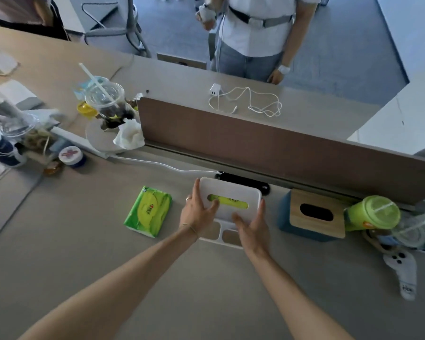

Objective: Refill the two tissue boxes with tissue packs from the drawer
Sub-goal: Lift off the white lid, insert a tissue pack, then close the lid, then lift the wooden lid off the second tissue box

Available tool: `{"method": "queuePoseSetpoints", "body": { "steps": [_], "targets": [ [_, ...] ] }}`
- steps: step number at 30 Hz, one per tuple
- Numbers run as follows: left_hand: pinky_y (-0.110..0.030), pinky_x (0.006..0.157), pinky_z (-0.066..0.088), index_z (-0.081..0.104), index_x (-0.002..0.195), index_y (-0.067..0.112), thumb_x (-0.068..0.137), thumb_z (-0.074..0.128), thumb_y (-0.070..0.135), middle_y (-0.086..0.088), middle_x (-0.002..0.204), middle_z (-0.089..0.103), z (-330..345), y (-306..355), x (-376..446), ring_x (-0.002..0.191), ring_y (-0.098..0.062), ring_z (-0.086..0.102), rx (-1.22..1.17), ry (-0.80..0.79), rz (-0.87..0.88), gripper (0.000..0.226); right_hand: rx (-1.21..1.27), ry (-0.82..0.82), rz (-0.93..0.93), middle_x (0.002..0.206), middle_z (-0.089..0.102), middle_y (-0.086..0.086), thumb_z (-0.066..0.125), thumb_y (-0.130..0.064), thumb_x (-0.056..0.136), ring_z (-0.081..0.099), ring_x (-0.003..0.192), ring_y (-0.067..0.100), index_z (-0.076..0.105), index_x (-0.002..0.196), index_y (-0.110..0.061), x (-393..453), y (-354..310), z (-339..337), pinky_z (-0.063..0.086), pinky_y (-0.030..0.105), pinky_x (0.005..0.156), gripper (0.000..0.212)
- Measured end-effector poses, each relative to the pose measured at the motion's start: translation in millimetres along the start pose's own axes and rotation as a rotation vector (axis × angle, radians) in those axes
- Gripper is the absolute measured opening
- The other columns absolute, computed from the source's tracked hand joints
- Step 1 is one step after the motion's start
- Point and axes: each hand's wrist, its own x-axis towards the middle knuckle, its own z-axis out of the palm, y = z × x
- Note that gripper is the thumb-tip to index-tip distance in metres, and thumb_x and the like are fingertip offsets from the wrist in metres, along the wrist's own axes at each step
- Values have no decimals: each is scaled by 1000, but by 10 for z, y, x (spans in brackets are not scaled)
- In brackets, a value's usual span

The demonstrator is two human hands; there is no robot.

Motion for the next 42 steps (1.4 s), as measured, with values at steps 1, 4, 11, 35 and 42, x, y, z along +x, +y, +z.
{"method": "queuePoseSetpoints", "body": {
  "steps": [1, 4, 11, 35, 42],
  "targets": [
    [-39, 93, 45, 10, 158, 32, 90, 65, 44, -25, 140, 50, -72, 18, 120, 119, -42, 56, 20, 3, -9, 88, -21, -13, -9, 143, 59, 7, 76, -53, 81, 62, 121, 32, 6, 160, -33, 77, -94, 56, 51, 42, 95, 107],
    [-38, 92, 46, 5, 158, 32, 82, 75, 42, -24, 138, 50, -226, 9, 409, 117, -42, 58, 47, -28, -71, 104, -87, -42, -38, 135, 64, 3, 84, -57, 68, 64, 118, 31, 3, 158, -38, 278, -323, 193, 52, 39, 89, 123],
    [-41, 96, 45, 3, 158, 30, 77, 83, 31, -20, 134, 49, -240, -160, 846, 117, -39, 57, 17, -97, -72, 114, -144, -42, -20, 133, 65, 4, 86, -57, 66, 65, 115, 30, 2, 159, -36, 538, -428, 470, 52, 38, 87, 127],
    [-49, 111, 39, 21, 153, 33, 91, 64, 29, -12, 165, 2, 1499, 973, -194, 154, -30, -8, 617, -381, 597, 75, -848, 19, -425, 122, 61, 4, 84, -18, 69, 56, 112, 32, 58, 135, -15, 550, 1019, -1664, 50, 47, 90, 71],
    [-50, 102, 45, 16, 154, 34, 97, 54, 18, -21, 162, 6, 1863, 1202, -150, 149, -39, 13, 776, -402, 572, 70, -1100, -77, -482, 103, 62, 3, 92, -25, 60, 56, 102, 28, 61, 124, -13, 817, 1143, -1803, 51, 42, 82, 73]
  ]
}}
